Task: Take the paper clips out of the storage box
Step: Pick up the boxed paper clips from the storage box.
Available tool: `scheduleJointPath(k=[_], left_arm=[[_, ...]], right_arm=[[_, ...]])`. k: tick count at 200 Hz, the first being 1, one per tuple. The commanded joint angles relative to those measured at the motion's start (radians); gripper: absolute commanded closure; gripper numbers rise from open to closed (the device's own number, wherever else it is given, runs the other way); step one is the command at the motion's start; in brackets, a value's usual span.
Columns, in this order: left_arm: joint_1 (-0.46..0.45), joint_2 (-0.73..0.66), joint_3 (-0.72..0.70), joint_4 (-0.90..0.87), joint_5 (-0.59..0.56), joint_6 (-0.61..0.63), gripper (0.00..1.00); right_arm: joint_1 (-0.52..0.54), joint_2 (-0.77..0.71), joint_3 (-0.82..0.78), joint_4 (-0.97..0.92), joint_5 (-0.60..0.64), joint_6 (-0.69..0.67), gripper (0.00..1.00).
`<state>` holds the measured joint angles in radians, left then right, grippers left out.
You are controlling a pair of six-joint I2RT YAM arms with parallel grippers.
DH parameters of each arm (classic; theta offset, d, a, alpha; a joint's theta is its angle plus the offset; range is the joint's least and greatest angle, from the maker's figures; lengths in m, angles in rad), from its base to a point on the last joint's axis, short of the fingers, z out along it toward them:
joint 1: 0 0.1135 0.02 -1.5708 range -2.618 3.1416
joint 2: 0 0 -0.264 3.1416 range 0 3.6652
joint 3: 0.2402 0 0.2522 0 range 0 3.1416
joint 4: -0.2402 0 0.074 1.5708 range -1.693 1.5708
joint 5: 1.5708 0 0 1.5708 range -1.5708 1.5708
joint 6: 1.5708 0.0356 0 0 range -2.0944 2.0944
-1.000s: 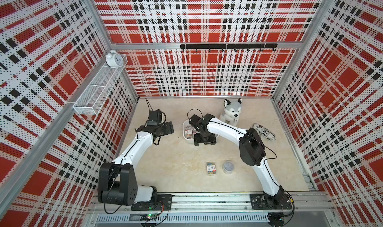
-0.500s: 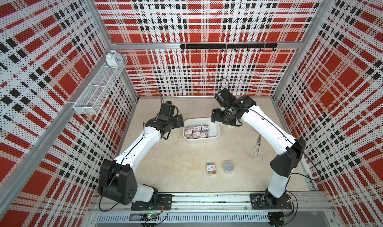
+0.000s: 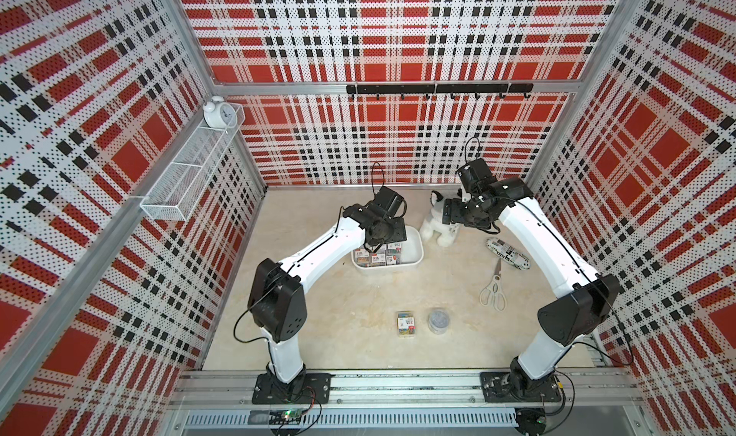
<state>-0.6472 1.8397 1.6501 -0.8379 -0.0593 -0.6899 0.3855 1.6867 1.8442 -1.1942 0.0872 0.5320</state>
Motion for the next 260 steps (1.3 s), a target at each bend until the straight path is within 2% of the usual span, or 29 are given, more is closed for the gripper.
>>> scheduleJointPath(k=[1,73,127,260], left_arm=[[0.008,0.016,0.014,-0.096,0.028,-0.027,0.28],[0.070,0.095,-0.026,-0.112,0.119,0.044,0.20],[0.114,0.138,-0.019,-0.143,0.114,0.105,0.22],[0.098,0.244,0.035,-0.155,0.132,0.150,0.23]], right_arm=[[-0.029,-0.065,-0.030,0.043,0.000,-0.037,0.13],[-0.077,-0.106,-0.074,0.044,0.005,-0.038,0.14],[-0.088,-0.119,-0.087,0.063,0.020,-0.036,0.14],[-0.090,-0.142,-0.140,0.102,0.017,-0.027,0.14]])
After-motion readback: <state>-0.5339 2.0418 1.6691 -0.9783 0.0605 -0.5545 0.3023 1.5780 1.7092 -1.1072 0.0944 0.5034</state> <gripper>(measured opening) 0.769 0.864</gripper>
